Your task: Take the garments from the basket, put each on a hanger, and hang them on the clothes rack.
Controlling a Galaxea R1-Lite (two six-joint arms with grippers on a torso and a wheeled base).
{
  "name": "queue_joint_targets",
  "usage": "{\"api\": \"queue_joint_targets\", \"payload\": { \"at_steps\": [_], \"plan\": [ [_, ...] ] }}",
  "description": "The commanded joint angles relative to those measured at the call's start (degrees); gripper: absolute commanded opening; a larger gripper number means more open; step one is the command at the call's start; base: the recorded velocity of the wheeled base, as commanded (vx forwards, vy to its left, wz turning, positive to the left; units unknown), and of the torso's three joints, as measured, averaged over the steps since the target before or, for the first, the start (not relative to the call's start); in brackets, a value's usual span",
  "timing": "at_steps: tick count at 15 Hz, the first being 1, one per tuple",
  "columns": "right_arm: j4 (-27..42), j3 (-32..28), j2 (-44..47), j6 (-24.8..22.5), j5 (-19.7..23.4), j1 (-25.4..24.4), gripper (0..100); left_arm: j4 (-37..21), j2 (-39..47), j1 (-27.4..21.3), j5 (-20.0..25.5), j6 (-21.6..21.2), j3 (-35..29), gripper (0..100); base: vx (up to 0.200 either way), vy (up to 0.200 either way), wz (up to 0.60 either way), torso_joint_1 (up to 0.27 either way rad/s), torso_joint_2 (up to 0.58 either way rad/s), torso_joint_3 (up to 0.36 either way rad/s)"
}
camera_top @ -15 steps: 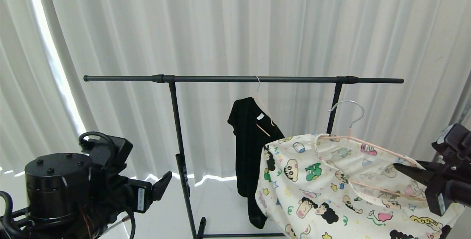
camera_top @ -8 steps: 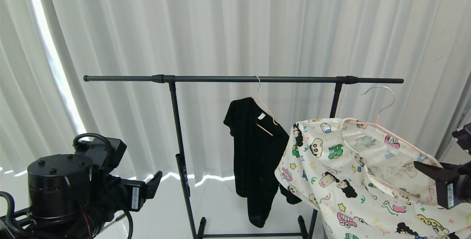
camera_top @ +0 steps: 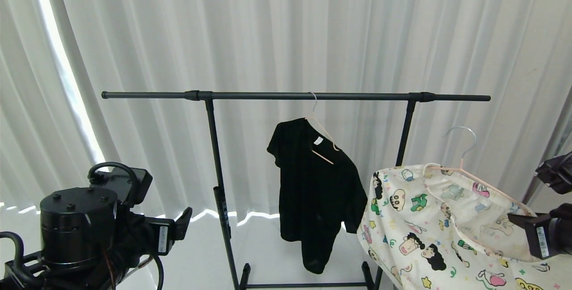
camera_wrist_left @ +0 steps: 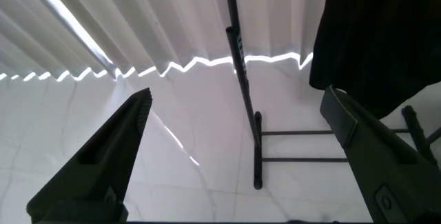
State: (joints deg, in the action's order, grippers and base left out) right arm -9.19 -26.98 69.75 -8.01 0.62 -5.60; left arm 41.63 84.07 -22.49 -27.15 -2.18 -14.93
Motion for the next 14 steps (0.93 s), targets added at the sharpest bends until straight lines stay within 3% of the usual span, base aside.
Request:
{"api": "queue_joint_targets", "payload": {
  "at_steps": [1,4,9,14],
  "plan": [
    [0.3,1.4,-1.7,-0.1,-0.1,2.2,0,0.0,1.2,0.0,-0.1,0.1,-0.1,100,0.0,0.0,0.0,0.0,0.0,0.0],
    [-0.5,0.6,-1.1,0.0,0.1,4.5,0,0.0,1.5,0.0,-0.1,0.1,-1.2,100,0.0,0.0,0.0,0.0,0.0,0.0],
    [-7.3,-7.4,6.4,1.3,0.1,3.3,0,0.0,0.7,-0.4,0.0,0.2,-2.9,100,0.0,0.0,0.0,0.0,0.0,0.0],
    [-7.2,-15.4,11.5,1.6,-0.2,0.9,0,0.0,-1.3,-2.4,0.0,0.1,-2.9,100,0.2,0.0,0.0,-0.004,0.0,0.002]
  ]
}}
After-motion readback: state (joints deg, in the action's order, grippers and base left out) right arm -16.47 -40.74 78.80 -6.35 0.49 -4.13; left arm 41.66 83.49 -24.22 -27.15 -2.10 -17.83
